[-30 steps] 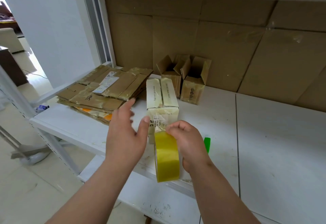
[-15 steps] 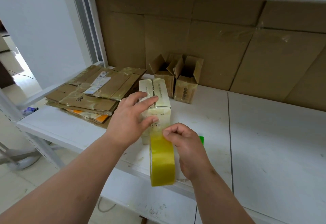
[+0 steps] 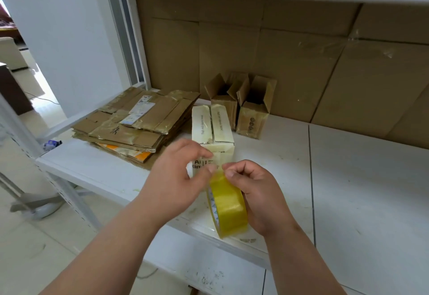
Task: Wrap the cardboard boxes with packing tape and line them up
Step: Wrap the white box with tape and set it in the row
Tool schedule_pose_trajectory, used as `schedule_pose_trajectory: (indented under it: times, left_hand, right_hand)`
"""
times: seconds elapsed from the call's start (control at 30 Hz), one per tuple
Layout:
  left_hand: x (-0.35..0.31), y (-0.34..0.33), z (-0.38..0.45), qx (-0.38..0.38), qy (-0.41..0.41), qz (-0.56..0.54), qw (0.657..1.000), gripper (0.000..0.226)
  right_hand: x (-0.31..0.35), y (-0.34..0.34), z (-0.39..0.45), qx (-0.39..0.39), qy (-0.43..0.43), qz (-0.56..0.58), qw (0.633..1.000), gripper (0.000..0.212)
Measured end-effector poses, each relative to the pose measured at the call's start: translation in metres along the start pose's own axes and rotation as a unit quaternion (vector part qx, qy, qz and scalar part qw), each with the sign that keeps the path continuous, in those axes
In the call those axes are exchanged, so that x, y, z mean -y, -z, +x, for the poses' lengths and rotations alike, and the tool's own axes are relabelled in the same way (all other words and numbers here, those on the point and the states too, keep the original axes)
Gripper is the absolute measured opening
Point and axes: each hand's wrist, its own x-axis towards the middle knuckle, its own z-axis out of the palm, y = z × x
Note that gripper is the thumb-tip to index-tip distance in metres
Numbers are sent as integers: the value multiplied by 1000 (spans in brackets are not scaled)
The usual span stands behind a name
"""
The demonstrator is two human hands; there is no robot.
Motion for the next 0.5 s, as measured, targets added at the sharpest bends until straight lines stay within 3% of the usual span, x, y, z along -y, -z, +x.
schedule_pose_trajectory:
  times: [0.1, 0.17, 0.3, 0.5]
  left_hand:
    - [-14, -6, -5, 81, 71, -4, 994, 15]
    - [-19, -7, -4, 79, 101, 19, 991, 13]
    - [-27, -6, -1, 109, 141, 48, 983, 13]
    - [-35, -5, 1, 145, 148, 87, 974, 8]
  right_hand:
    - [4, 0, -1, 10, 17, -12, 1000, 7]
    - [7, -1, -3, 17, 28, -45, 998, 4]
    - [11, 4, -5, 19, 35, -102, 994, 17]
    - [12, 13, -10, 21, 35, -142, 989, 14]
